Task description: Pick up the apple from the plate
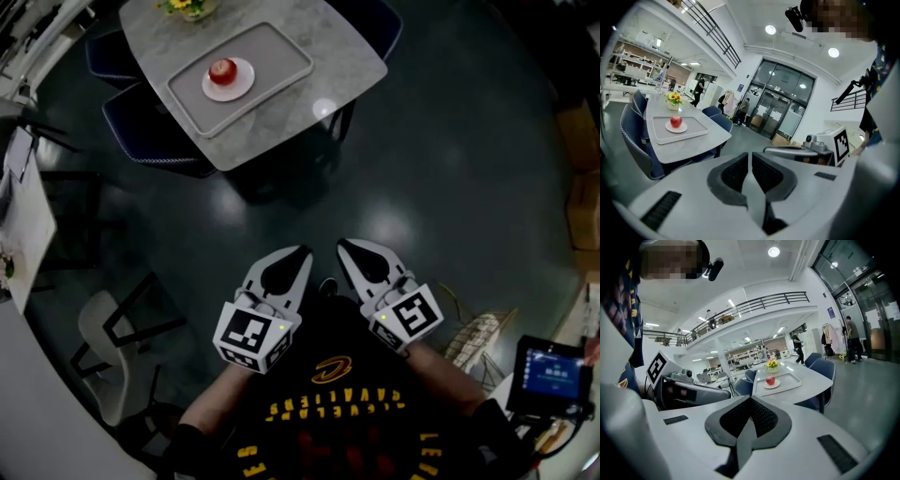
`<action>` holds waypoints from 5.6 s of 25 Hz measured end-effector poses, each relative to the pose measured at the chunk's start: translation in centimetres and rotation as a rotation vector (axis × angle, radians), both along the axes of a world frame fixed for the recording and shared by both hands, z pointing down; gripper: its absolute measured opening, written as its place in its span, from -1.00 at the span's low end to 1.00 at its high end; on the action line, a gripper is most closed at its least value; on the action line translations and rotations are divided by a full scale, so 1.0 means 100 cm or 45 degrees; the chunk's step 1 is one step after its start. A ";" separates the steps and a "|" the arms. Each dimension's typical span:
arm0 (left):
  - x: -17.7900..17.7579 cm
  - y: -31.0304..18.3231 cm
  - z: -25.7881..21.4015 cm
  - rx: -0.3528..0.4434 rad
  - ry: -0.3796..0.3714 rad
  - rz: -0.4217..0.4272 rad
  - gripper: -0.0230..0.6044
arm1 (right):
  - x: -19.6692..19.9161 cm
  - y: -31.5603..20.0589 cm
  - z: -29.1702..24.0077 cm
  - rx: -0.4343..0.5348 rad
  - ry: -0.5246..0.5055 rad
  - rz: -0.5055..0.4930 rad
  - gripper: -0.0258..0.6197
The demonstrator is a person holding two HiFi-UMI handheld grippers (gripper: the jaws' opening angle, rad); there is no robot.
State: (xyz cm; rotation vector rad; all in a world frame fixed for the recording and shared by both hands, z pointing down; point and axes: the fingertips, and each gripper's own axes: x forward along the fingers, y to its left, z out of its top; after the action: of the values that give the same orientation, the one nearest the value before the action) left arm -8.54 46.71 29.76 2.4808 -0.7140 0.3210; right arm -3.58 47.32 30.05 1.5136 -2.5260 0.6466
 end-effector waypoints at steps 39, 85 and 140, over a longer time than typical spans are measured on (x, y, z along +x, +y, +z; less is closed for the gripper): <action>0.112 -0.211 -0.009 0.040 -0.063 -0.409 -0.83 | 0.113 -0.233 -0.013 0.229 0.132 -0.405 -0.91; -0.076 -0.411 0.158 -0.494 -0.088 -0.838 -0.83 | -0.016 -0.456 0.137 -0.454 0.025 -0.684 -0.76; -0.110 -0.432 0.234 -1.042 -0.015 -1.018 -0.77 | -0.031 -0.496 0.231 -0.970 -0.030 -0.557 -0.77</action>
State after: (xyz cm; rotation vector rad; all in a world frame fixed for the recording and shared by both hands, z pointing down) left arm -19.52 3.52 53.14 1.3055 -1.2065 0.2446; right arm -6.71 -2.27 53.12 0.6723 -2.1063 1.3263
